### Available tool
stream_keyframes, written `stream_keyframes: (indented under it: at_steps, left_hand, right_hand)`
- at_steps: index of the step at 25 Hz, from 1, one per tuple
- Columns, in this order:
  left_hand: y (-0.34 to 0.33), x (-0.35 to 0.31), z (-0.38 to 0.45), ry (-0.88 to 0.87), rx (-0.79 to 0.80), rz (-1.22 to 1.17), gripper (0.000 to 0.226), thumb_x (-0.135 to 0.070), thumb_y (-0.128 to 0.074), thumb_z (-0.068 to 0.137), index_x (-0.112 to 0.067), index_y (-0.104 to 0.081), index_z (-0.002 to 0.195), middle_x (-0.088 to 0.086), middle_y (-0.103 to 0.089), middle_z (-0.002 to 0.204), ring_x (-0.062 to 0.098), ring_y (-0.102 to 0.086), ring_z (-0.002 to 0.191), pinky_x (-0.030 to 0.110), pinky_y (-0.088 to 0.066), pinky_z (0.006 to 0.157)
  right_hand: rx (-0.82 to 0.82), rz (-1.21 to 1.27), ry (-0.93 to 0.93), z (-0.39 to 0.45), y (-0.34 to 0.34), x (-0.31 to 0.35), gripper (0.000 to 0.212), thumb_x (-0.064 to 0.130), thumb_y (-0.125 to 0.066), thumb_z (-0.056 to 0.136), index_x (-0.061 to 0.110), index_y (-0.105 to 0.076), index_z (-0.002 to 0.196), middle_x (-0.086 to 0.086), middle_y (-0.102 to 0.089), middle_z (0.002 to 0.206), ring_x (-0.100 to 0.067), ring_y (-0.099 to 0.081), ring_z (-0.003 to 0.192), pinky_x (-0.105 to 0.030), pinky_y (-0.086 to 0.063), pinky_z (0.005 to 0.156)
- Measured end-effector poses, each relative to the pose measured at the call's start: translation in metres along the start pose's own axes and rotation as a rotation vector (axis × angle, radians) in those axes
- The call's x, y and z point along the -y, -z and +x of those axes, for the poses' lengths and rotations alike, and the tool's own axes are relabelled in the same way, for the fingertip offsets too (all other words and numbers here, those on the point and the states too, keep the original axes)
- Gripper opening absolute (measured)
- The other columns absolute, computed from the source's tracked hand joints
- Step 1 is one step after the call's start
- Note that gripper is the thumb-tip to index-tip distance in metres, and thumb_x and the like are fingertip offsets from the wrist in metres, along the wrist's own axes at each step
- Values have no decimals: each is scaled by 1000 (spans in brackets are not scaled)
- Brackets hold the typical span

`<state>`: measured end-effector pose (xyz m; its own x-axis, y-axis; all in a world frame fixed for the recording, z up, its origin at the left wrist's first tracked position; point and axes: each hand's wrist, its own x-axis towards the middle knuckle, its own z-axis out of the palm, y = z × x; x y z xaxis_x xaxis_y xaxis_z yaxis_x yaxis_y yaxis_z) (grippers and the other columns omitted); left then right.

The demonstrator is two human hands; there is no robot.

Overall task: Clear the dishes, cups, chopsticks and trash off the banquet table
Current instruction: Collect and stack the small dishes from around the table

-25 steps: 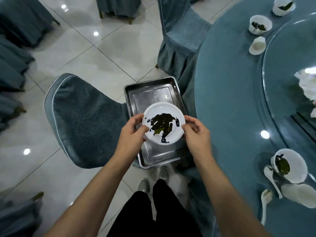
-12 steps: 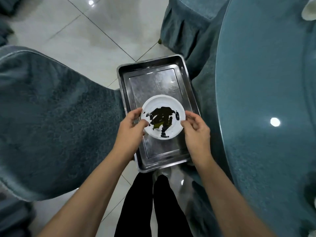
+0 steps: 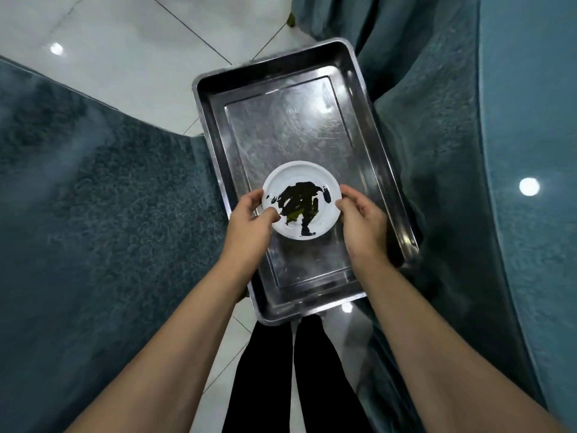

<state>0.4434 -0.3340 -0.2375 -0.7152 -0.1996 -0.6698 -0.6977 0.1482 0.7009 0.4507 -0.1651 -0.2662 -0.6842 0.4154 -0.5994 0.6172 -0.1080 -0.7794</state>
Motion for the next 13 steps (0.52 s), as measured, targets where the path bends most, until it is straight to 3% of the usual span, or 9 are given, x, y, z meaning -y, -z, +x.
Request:
stream_keyframes:
  at_steps: [2,4,8,11,13]
  left_hand:
    - [-4,8,20,10,-7,19,50,-7,-58,92,-17,-53,141,-1,-61,135,11,-61,111,41,-51,102]
    - [-8,14,40,18,-14,34,50,-8,-59,91,-17,-53,141,-1,-61,135,9,-62,108,40,-51,102]
    - [-12,25,72,17,3,51,54,-10,-59,92,-18,-50,145,-5,-59,132,-16,-62,78,24,-52,79]
    - [-14,32,89,43,0,78,56,-14,-60,91,-20,-48,146,-5,-59,130,-2,-63,96,35,-53,96]
    - [-15,36,98,56,-3,100,57,-14,-60,91,-20,-46,146,-7,-59,125,2,-62,98,36,-53,98]
  right_hand:
    - [-5,-29,1,15,-8,-11,31,10,-65,90,21,-74,118,13,-74,100,6,-68,86,-6,-50,69]
    - [-14,-35,-10,31,-17,-21,31,9,-65,90,19,-72,119,6,-74,103,1,-68,89,-9,-52,70]
    - [-1,-19,-46,58,-34,-36,27,6,-65,89,25,-71,108,1,-74,100,-15,-71,95,-22,-56,76]
    - [15,-43,-61,72,-45,-46,31,9,-65,88,26,-72,113,4,-75,101,-14,-71,96,-24,-57,78]
    - [29,-60,-66,79,-51,-52,35,8,-65,88,23,-73,118,8,-75,99,-10,-71,95,-22,-57,76]
